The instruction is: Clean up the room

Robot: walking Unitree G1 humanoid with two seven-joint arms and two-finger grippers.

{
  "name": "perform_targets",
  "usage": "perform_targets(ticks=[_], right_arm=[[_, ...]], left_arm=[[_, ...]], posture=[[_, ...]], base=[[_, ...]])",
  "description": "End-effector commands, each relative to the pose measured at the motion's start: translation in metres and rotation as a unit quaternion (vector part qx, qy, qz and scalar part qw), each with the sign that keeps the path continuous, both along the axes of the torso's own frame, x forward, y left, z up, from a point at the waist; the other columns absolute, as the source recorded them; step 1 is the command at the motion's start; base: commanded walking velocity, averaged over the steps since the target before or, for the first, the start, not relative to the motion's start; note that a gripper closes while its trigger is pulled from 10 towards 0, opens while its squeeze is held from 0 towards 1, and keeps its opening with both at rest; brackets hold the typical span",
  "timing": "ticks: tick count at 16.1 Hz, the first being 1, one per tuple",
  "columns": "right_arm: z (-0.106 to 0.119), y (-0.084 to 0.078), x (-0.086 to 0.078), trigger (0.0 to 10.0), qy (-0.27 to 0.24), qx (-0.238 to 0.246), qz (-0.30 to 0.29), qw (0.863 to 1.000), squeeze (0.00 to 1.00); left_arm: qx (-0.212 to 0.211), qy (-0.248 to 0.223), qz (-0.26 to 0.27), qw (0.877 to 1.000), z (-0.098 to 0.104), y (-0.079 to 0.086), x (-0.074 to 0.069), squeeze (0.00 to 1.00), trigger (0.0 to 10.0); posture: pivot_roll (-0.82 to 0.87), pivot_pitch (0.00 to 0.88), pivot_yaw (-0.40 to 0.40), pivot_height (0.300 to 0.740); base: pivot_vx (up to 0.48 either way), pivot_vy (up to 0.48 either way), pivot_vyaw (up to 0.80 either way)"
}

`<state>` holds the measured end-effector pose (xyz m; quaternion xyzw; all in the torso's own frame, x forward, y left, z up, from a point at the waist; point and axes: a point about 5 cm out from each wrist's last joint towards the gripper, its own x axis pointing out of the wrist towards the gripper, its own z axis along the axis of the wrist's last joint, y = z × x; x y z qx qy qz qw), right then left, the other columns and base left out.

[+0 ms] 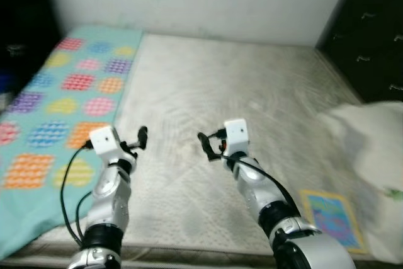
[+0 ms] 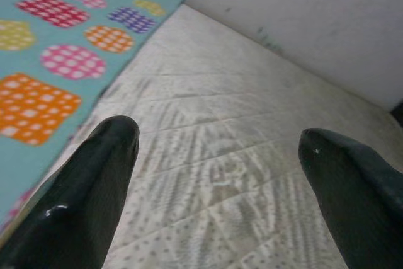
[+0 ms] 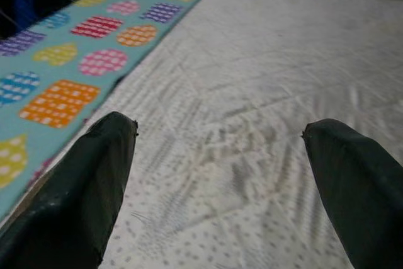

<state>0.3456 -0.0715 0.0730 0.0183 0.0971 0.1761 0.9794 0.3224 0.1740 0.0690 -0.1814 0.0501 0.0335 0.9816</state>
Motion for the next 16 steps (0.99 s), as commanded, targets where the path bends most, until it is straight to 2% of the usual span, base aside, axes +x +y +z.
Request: perform_targets(ticks=[1, 5, 16], right_arm=[[-0.0019, -0.0129, 0.0014, 10.0, 0.003, -0.008, -0.016, 1.000, 0.00], [-0.0018, -0.0125, 0.0014, 10.0, 0.004, -0.005, -0.015, 1.000, 0.00], [-0.0011, -0.0125, 0.0022, 10.0, 0.005, -0.006, -0.014, 1.000, 0.00]], left_arm=[[-0.006, 0.005, -0.013, 1.000, -0.0013, -0.0109, 0.0004, 0.00, 10.0], [-0.011, 0.012, -0.006, 1.000, -0.0026, -0.0105, 0.0006, 0.00, 10.0], [-0.016, 0.018, 0.003, 1.000, -0.0030, -0.0097, 0.0020, 0.00, 10.0]], posture=[[-0.11, 0.000, -0.067, 0.740], [-0.11, 0.000, -0.067, 0.740], [-0.12, 0.000, -0.069, 0.740]], base=[[0.000, 0.000, 0.00], [0.000, 0.000, 0.00], [0.000, 0.332, 0.00]])
